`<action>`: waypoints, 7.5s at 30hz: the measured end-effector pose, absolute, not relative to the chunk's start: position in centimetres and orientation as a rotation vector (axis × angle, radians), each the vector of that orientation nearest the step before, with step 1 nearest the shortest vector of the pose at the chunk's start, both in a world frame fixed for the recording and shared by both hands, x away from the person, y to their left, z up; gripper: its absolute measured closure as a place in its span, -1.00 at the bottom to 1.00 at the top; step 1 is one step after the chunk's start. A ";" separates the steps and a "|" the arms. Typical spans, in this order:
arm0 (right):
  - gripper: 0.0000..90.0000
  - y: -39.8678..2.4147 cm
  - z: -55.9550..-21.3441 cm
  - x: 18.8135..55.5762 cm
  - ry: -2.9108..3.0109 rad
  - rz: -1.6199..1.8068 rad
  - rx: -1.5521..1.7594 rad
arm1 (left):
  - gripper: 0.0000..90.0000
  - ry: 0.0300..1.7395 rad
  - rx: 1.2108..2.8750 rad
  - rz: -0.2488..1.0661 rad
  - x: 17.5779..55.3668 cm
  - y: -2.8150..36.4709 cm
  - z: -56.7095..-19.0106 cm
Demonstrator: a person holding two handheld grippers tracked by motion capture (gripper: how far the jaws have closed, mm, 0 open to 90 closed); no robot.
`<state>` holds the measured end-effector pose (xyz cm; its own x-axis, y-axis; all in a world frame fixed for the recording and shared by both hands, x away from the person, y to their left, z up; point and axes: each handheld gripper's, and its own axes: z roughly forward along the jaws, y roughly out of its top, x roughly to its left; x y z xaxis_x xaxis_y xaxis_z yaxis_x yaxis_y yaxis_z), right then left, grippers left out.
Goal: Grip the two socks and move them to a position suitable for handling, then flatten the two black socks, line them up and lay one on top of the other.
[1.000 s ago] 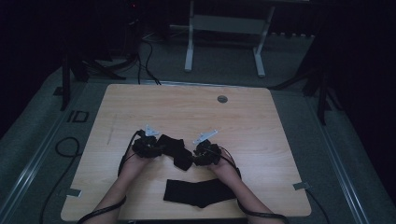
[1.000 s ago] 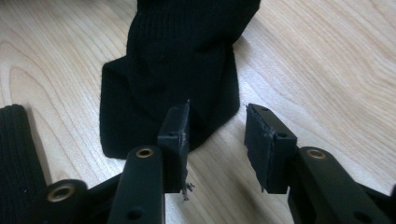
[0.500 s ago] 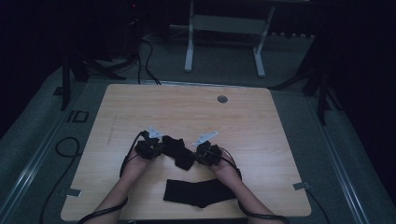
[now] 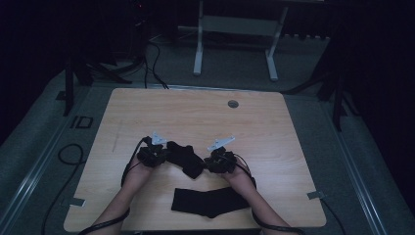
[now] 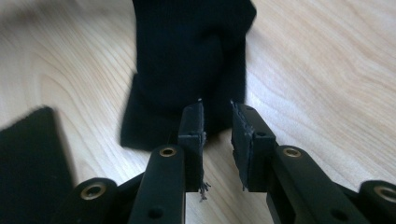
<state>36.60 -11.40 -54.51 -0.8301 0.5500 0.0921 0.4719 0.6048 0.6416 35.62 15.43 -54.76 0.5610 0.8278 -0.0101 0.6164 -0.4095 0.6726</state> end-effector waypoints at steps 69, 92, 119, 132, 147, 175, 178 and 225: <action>1.00 -9.2 -55.1 36.3 2.698 0.859 0.733 | 0.83 1.153 2.232 0.443 34.9 16.1 -55.6; 0.97 -17.6 -52.4 36.5 2.562 1.013 0.949 | 0.82 1.100 2.257 0.430 34.5 14.4 -55.5; 0.99 -22.7 -54.6 37.1 2.547 0.822 1.039 | 0.76 1.039 2.212 0.320 32.7 11.3 -55.0; 0.47 -23.4 -52.4 37.3 2.474 0.946 1.081 | 0.11 1.150 2.123 0.328 32.6 14.2 -53.5; 0.48 -22.5 -54.8 38.2 2.536 0.879 1.151 | 0.33 1.170 2.171 0.294 34.6 13.2 -55.7; 0.92 -22.7 -51.6 36.6 2.494 0.960 1.050 | 0.90 1.030 2.170 0.353 32.4 12.2 -52.6; 0.92 -22.8 -51.2 36.3 2.492 0.966 1.039 | 0.90 1.024 2.164 0.361 32.0 12.5 -52.0; 0.91 -25.0 -53.2 26.2 2.615 0.895 0.979 | 0.89 0.954 2.248 0.131 22.7 11.4 -53.7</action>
<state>26.19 -24.95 -53.19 -0.7577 0.6524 0.0163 0.5255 0.5952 0.6080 22.65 11.40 -53.72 0.7259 0.6682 -0.1630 0.5995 -0.4985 0.6262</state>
